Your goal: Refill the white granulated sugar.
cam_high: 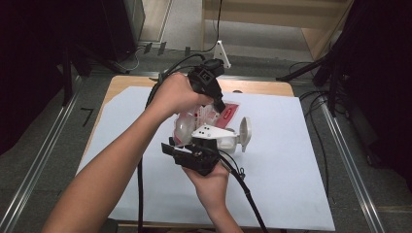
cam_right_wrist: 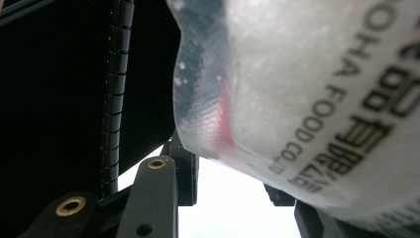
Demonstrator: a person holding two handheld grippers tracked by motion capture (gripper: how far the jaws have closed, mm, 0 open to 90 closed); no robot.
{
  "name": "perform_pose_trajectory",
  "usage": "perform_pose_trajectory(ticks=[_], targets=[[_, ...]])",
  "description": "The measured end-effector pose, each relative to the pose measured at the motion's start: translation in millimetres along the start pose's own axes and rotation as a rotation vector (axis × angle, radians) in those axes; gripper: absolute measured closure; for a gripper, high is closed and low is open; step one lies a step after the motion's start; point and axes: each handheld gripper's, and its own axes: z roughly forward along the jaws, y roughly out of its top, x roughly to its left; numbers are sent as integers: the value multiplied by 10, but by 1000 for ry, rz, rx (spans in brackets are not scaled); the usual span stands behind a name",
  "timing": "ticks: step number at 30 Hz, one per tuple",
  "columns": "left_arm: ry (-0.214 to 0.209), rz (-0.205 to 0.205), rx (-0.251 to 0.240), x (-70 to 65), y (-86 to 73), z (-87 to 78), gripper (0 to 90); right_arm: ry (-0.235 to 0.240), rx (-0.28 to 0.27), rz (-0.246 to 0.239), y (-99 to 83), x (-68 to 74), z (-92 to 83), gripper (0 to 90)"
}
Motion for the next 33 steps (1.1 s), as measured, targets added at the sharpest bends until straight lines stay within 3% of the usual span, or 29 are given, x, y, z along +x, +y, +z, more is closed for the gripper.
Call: perform_pose_trajectory(ticks=[7,26,33], targets=[[-16,2,-19,38,-62,3,846,-37,17,-37,-24,49,28,642],[3,43,-20,-28,-95,-1,854,-39,9,-47,-61,77,33,648],[21,92,-38,-87,-92,9,868,-47,1,-35,-65,43,14,641]])
